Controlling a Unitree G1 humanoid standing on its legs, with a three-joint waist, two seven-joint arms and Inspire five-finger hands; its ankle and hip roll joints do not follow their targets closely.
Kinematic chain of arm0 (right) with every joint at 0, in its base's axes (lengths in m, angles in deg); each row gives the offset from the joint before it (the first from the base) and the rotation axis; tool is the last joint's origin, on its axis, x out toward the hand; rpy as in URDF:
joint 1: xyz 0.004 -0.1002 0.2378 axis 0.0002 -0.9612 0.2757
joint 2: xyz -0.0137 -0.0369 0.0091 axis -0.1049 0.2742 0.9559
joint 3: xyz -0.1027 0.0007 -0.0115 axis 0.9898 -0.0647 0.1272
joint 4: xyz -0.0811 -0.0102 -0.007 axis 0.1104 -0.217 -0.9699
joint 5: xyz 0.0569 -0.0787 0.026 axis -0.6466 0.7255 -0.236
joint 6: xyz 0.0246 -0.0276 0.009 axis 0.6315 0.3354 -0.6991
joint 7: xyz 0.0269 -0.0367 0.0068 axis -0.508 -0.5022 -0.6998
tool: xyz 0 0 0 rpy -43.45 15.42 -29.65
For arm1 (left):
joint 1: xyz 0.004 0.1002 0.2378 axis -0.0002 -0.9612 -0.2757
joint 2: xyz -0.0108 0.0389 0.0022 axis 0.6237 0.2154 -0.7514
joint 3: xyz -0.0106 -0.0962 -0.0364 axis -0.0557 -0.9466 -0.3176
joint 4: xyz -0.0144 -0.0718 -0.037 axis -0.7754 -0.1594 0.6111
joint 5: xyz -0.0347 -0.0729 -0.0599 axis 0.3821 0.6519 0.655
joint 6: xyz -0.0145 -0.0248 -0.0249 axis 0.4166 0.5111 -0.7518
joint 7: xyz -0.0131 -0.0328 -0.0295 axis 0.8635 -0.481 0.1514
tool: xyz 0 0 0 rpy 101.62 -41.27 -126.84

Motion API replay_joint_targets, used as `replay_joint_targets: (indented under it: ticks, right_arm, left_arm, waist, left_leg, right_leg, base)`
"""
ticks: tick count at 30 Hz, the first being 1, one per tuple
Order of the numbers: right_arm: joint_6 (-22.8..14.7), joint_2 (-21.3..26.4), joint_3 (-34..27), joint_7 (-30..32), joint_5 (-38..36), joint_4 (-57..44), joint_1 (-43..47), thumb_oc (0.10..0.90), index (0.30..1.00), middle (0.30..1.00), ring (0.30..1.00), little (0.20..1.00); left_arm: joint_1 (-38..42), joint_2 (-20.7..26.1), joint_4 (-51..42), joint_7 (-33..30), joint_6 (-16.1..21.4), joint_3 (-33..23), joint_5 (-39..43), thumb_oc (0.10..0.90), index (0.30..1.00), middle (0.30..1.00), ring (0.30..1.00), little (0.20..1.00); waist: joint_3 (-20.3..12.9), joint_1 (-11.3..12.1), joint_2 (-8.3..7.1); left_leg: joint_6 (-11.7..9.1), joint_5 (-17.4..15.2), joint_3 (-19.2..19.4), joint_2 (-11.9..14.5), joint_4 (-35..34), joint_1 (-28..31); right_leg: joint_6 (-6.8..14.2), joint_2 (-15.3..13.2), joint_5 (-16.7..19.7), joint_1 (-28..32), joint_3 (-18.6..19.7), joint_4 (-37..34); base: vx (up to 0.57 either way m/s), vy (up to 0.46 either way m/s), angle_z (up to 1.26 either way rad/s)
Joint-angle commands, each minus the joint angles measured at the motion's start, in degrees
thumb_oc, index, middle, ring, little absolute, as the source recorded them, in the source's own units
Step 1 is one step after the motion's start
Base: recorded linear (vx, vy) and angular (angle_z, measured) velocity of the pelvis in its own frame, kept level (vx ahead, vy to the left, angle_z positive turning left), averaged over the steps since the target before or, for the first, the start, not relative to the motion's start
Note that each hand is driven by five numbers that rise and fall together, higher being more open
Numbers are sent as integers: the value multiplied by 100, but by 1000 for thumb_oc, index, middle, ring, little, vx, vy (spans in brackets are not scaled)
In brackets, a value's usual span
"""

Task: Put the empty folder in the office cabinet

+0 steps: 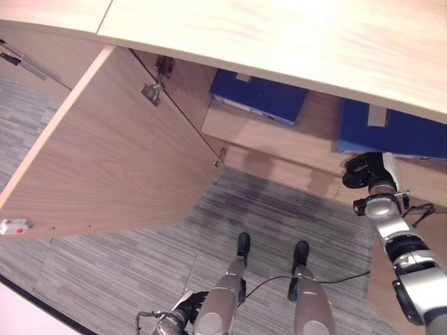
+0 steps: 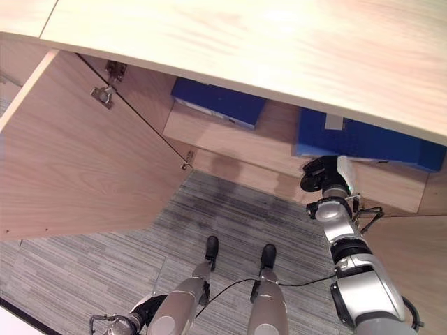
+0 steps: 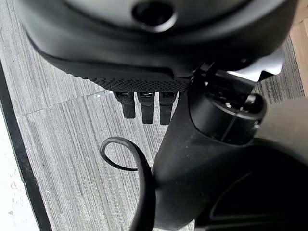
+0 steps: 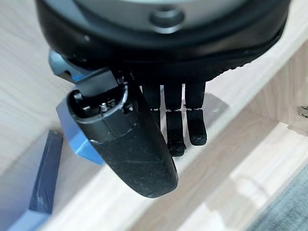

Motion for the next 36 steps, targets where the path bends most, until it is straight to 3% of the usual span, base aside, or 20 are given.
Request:
replay_joint_targets:
  ticks: [1,14,20,25,26,28,29,33,36]
  right_arm:
    - [-304,902,290,395,-293,-21,920,400,300,300,300,300]
    - [-280,1747,655,354,-1161,1062,2387,400,300,300,300,300]
    - [-303,1854,730,348,-1484,1079,2702,400,300,300,300,300]
    - [-536,1717,392,548,-1630,149,2462,400,300,300,300,300]
    - [-721,1652,141,662,-1528,-823,2089,400,300,300,300,300]
    - [-768,1599,-125,726,-1400,-1454,1681,400,300,300,300,300]
    - [-884,1487,-550,738,-1196,-2303,1015,400,300,300,300,300]
    - [-1129,946,-1258,605,-852,-3880,-280,400,300,300,300,300]
    - [-1135,639,-1286,421,-751,-4388,-578,400,300,300,300,300]
  left_arm:
    - [147,-204,-201,-28,272,134,327,800,900,900,900,900]
    - [28,-35,-102,72,199,276,403,800,900,900,900,900]
    - [52,-55,15,72,157,235,445,800,900,900,900,900]
    - [190,-143,115,25,135,117,461,800,900,900,900,900]
    - [280,-217,140,-2,108,-48,488,800,900,900,900,900]
    - [306,-240,144,-11,95,-116,475,800,900,900,900,900]
    - [379,-309,167,0,77,-254,440,800,900,900,900,900]
    - [429,-431,241,36,43,-487,318,800,900,900,900,900]
    - [429,-453,308,54,20,-580,304,800,900,900,900,900]
  waist:
    - [-365,127,-159]
    - [-692,183,-204]
    - [-811,154,-233]
    - [-854,95,-246]
    - [-873,32,-263]
    - [-892,-1,-289]
    - [-926,-55,-323]
    - [-1050,-141,-442]
    - [-1152,-156,-533]
  left_leg:
    - [19,-1026,-117,-108,114,400]
    - [-29,-1022,-150,-83,57,388]
    - [-43,-1031,-148,-57,25,413]
    - [-42,-1041,-111,-36,15,426]
    - [-43,-1052,-82,-12,12,443]
    - [-43,-1062,-84,-2,10,464]
    - [-41,-1081,-78,17,7,496]
    - [-36,-1127,-55,34,-4,596]
    - [-36,-1153,-37,53,-15,681]
  right_leg:
    - [190,-211,-112,-622,102,479]
    - [190,-155,-133,-599,90,410]
    - [189,-129,-127,-553,101,333]
    - [181,-108,-122,-529,125,289]
    - [174,-94,-132,-495,126,269]
    - [169,-87,-140,-474,126,259]
    - [169,-81,-157,-438,113,251]
    - [173,-58,-173,-306,95,190]
    - [174,-39,-158,-201,67,106]
  base:
    - [0,0,0]
    - [1,-3,1]
    - [0,0,0]
    - [0,0,0]
    - [0,0,0]
    - [17,-4,-1]
    - [41,-21,-1]
    - [39,-16,0]
    - [35,-5,-1]
